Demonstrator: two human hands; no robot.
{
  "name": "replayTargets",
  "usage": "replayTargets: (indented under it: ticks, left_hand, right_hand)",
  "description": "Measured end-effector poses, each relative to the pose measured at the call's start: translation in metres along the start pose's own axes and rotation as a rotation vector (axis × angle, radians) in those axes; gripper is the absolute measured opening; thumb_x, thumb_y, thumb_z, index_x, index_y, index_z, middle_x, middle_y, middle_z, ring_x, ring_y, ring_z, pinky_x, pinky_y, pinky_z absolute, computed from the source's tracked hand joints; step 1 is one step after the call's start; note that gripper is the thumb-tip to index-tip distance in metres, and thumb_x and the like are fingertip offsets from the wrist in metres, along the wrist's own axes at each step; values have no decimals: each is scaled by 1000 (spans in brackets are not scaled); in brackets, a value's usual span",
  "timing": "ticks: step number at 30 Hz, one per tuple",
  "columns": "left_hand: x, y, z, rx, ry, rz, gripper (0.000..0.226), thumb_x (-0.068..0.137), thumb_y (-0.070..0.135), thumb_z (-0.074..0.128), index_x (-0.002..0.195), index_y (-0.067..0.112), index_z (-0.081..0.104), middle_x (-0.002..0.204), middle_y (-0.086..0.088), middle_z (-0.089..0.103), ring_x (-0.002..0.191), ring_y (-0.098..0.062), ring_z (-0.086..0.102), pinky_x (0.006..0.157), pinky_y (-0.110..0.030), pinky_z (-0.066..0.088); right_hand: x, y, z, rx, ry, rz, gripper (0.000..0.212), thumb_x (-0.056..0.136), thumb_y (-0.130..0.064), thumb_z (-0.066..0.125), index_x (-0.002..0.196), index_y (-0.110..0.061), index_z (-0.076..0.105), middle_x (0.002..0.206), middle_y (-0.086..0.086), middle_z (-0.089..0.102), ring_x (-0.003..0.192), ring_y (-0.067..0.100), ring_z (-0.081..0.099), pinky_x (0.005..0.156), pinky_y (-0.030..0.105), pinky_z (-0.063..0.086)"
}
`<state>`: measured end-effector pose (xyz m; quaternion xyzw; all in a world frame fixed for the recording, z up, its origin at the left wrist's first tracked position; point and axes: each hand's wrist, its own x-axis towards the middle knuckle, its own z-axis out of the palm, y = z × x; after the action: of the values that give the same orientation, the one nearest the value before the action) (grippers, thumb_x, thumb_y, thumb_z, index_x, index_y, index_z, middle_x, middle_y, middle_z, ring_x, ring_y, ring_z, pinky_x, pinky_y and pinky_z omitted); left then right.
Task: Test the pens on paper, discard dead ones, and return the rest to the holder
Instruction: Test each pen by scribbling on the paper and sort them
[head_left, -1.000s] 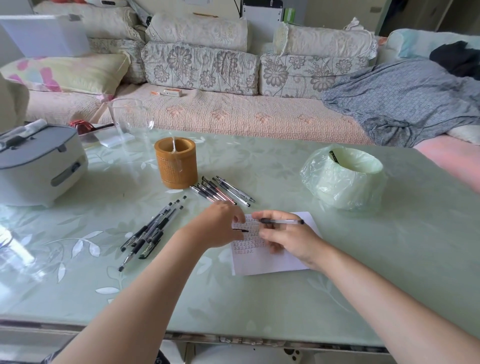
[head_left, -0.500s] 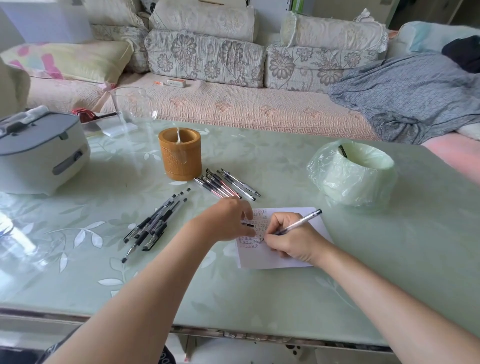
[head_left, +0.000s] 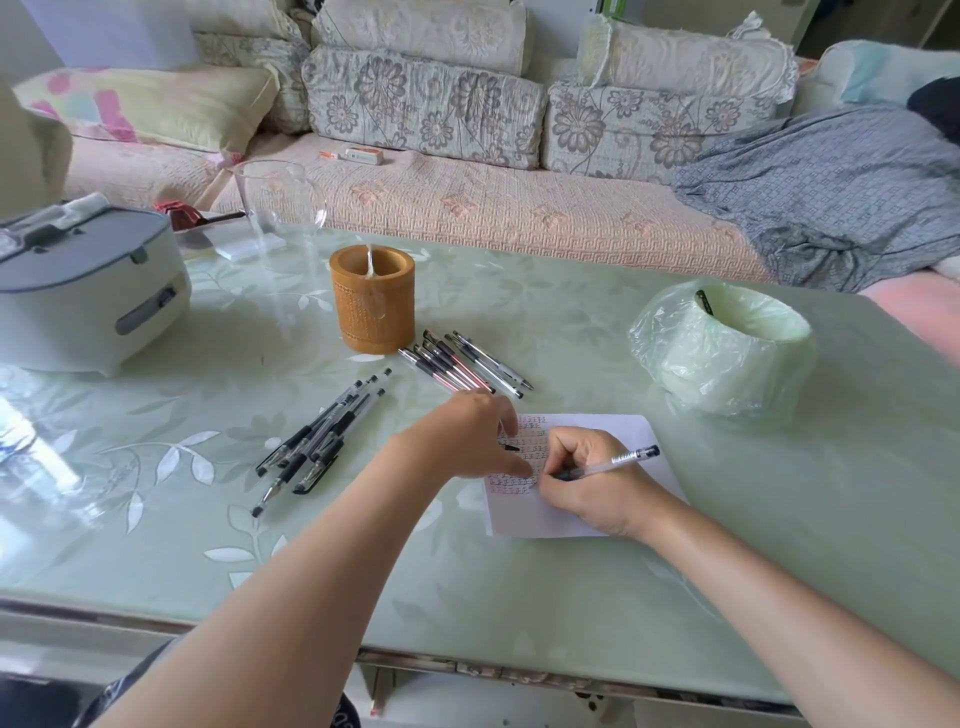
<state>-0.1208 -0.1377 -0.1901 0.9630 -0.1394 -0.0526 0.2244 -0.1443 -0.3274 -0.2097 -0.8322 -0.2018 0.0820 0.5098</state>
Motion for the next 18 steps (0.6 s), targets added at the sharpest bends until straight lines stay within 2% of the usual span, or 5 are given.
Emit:
replayTargets:
  ticks: [6,12,18]
  left_hand:
    - [0,0,2,-12,12,-4,55,66,55,81,107,23,61,99,3,51,93,-14,47,75,-26,41]
    - [1,-1,4,-25,28,-2,57,63,57,82,104,24,61,97,3,52,91,-14,45,72,-26,39]
    - [1,-2,5,-31,33,-21,58,61,58,82,104,24,61,98,3,53,92,-14,45,75,-27,43]
  right_hand:
    - [0,0,0,-25,-21,68,16,65,-19,62,61,-15,47,60,3,45,58,16,37,54,34,29]
    - [-1,0,-1,-53,-16,73,16,64,-20,63,62,-15,48,59,-2,46,57,14,38,53,33,31]
    - [-1,-1,1,-80,0,39,19,63,-17,62,61,-12,43,54,-9,42,54,12,34,52,29,26]
